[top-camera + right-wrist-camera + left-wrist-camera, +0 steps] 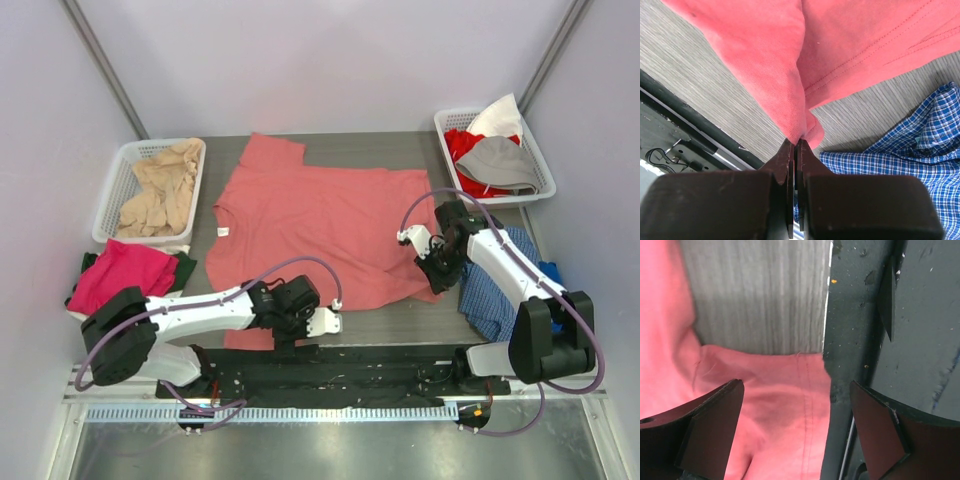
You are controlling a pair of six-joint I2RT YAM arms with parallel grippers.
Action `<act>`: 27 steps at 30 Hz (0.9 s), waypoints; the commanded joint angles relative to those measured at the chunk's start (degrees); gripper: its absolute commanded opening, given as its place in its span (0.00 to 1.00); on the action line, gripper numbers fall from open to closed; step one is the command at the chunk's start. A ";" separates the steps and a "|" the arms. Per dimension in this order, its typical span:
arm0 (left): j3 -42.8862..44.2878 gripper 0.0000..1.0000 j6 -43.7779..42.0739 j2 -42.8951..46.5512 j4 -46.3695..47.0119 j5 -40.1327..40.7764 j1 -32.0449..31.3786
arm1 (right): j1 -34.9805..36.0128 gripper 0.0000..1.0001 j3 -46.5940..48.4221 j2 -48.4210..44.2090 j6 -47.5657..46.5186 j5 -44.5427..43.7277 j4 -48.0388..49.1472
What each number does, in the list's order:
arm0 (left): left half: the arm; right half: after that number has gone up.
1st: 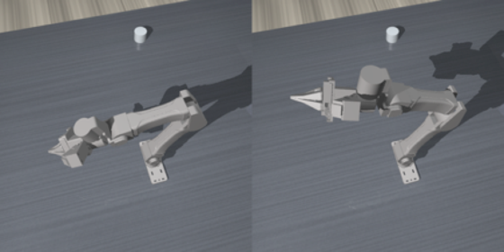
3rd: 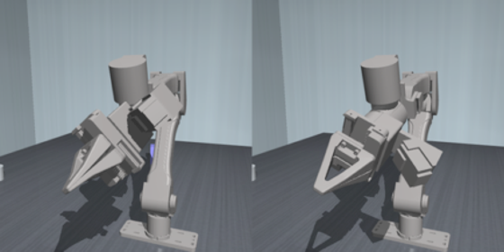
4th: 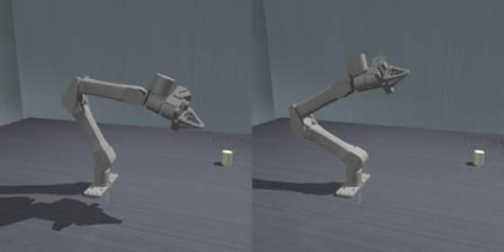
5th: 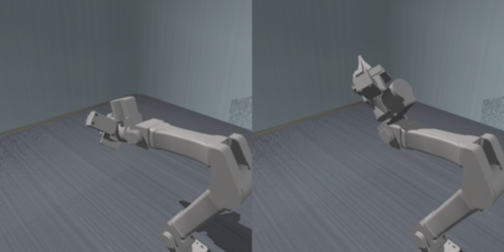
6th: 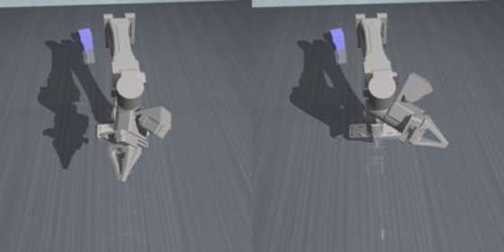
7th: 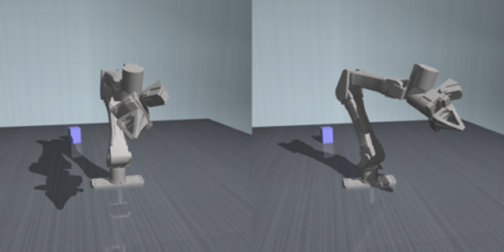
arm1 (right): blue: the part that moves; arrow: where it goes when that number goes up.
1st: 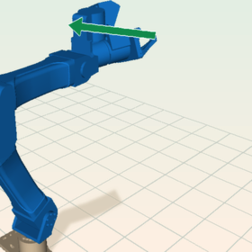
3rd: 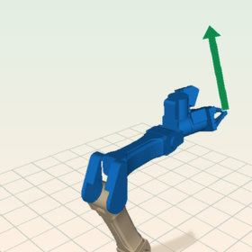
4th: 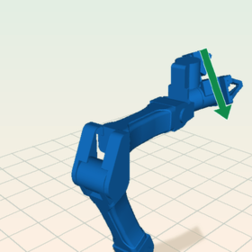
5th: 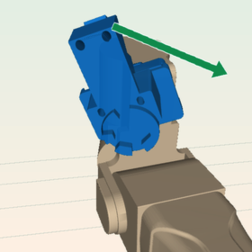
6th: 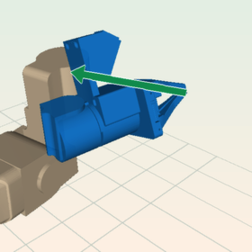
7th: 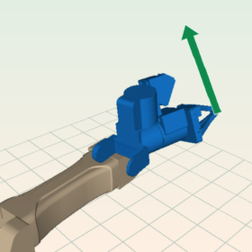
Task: Fold and stack the t-shirts
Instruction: Flatten the tshirt out
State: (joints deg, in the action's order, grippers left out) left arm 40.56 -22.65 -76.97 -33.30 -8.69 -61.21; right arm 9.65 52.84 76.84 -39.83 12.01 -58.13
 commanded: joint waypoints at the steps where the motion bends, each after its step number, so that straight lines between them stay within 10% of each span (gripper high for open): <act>1: -0.83 0.91 -1.51 -1.52 4.91 0.78 -0.75 | 0.28 0.01 1.65 0.33 0.90 -0.67 1.00; 12: -0.13 0.80 -3.10 -3.89 6.14 2.01 -0.75 | 0.28 0.01 0.34 -1.08 0.46 -1.02 1.35; 27: 0.49 0.37 -3.98 -5.12 5.53 2.71 -0.75 | 0.37 0.01 -1.07 -1.69 0.02 -1.37 2.05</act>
State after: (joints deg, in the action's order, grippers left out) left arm 40.40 -25.36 -80.38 -30.50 -7.57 -62.57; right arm 9.67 51.90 77.08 -39.75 11.35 -56.99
